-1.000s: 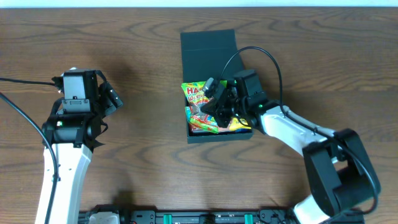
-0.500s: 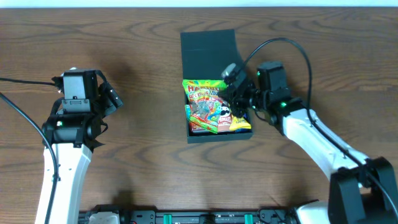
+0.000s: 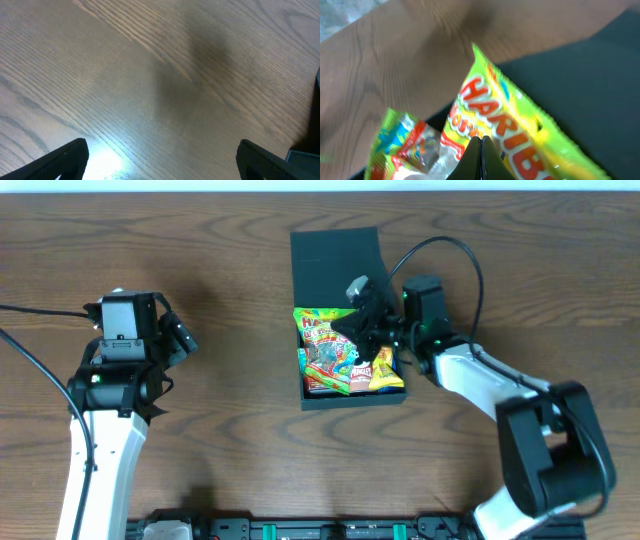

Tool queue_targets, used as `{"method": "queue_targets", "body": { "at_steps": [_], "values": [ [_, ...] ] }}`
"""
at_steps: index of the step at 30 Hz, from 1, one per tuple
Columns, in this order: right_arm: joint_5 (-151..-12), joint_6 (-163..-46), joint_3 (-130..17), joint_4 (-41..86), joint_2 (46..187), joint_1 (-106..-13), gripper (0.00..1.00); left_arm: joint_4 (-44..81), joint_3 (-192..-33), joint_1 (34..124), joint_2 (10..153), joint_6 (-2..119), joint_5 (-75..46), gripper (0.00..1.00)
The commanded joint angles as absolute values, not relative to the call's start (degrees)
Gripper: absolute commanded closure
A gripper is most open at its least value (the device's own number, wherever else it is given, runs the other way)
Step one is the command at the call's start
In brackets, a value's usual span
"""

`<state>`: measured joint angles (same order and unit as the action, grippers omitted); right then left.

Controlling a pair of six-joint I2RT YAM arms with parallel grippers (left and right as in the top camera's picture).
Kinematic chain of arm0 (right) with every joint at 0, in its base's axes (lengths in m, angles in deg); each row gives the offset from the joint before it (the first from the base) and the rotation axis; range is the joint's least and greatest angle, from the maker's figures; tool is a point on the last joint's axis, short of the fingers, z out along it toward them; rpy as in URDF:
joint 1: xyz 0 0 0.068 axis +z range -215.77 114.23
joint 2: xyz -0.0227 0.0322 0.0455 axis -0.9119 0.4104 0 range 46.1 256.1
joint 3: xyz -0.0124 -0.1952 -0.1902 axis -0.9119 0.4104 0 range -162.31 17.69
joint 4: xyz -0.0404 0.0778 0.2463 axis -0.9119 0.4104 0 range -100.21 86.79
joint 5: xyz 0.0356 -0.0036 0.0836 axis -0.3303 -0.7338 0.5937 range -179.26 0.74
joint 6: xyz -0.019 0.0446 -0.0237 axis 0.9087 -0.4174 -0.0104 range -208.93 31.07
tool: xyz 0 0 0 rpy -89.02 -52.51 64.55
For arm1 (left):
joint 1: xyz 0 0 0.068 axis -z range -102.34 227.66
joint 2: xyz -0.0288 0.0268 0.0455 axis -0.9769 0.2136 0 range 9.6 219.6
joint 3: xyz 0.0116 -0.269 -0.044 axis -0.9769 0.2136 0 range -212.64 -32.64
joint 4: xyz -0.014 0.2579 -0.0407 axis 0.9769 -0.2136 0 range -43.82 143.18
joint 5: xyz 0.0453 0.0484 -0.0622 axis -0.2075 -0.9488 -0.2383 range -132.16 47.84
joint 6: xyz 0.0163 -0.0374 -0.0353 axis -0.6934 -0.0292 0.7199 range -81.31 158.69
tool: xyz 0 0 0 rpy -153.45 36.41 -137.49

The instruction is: Pack container

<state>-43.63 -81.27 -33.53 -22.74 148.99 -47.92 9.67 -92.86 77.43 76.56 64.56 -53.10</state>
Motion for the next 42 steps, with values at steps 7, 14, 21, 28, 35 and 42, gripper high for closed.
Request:
{"method": "queue_targets", "body": {
  "at_steps": [7, 14, 21, 28, 35, 42],
  "values": [
    [-51.1, -80.7, -34.3, -18.3, 155.4, -48.2, 0.99, 9.5, -93.6, 77.3, 76.3, 64.4, -54.1, 0.05],
    [-60.0, -79.2, -34.3, -13.7, 155.4, -48.3, 0.99, 9.5, -93.6, 77.3, 76.3, 64.4, -54.1, 0.05],
    [-55.3, -78.2, -36.3, -10.4, 154.5, -48.2, 0.99, 9.5, -93.6, 77.3, 76.3, 64.4, -54.1, 0.05],
    [-45.0, -81.1, -44.9, -6.2, 151.0, -47.6, 0.99, 9.5, -93.6, 77.3, 76.3, 64.4, -54.1, 0.05],
    [-49.1, -82.7, -47.3, -6.7, 152.2, -42.6, 0.99, 9.5, -93.6, 77.3, 76.3, 64.4, -54.1, 0.05],
    [-55.7, -82.4, -47.2, -6.9, 152.9, -40.6, 0.99, 9.5, -93.6, 77.3, 76.3, 64.4, -54.1, 0.05]
  ]
}}
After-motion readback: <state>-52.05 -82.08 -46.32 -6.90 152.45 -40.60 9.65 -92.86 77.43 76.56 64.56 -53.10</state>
